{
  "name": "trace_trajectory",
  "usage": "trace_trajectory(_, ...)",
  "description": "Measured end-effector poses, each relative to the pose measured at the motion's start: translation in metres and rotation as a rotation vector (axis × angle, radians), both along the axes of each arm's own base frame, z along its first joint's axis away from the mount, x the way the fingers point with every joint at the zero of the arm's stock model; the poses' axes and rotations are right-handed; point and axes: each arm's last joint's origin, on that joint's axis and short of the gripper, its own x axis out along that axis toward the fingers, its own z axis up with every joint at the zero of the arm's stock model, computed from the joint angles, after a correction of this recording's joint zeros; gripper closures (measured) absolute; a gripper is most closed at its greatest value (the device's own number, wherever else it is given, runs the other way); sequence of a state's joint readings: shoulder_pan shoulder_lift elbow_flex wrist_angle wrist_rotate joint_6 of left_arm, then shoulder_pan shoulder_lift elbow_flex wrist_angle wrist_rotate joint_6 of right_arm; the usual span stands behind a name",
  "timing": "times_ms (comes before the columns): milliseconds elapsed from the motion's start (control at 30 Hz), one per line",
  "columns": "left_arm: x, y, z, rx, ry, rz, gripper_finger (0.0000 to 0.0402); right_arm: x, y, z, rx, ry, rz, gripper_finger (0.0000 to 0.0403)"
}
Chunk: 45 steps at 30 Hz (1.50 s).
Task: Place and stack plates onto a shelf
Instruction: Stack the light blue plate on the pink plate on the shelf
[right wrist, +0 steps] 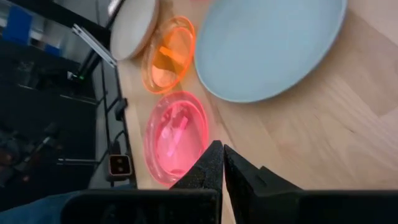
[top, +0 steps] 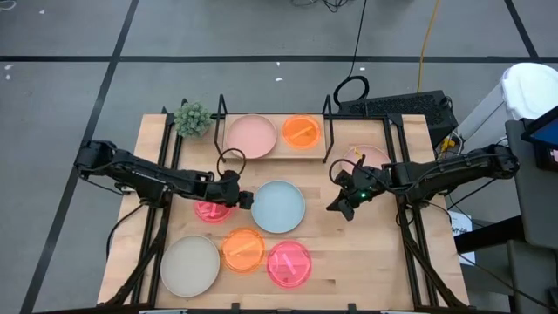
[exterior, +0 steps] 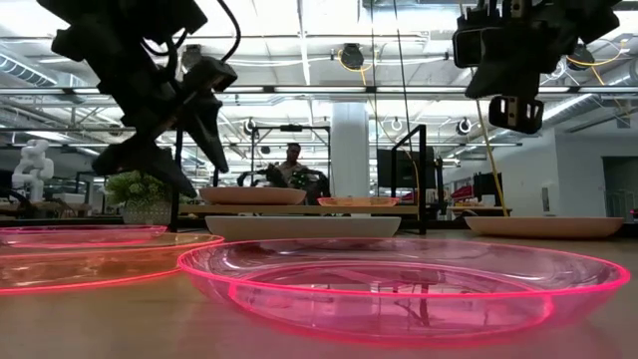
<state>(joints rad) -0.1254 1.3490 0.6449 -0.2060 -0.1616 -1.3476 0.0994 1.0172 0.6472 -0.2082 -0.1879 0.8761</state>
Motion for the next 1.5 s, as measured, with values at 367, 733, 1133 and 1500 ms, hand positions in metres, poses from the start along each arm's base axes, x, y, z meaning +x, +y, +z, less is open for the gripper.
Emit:
trace_trajectory(367, 0.005, 0.0, -0.015, 0.004, 0.06, 0.012, 0.0165, -0.001, 0.001, -0.001, -0.01, 0.012, 0.041, 0.0403)
trace_trajectory(733, 0.013, -0.001, -0.023, -0.005, 0.035, 0.019, 0.0165, -0.004, 0.0, -0.004, -0.006, 0.05, 0.042, 0.0403)
trace_trajectory(1133, 0.016, -0.001, -0.035, -0.005, 0.068, 0.056, 0.0165, -0.004, 0.0, -0.004, -0.014, 0.05, 0.038, 0.0403)
trace_trajectory(1500, 0.027, -0.003, -0.049, -0.028, 0.033, 0.07, 0.0249, -0.004, 0.0, -0.004, -0.016, 0.052, 0.036, 0.0403)
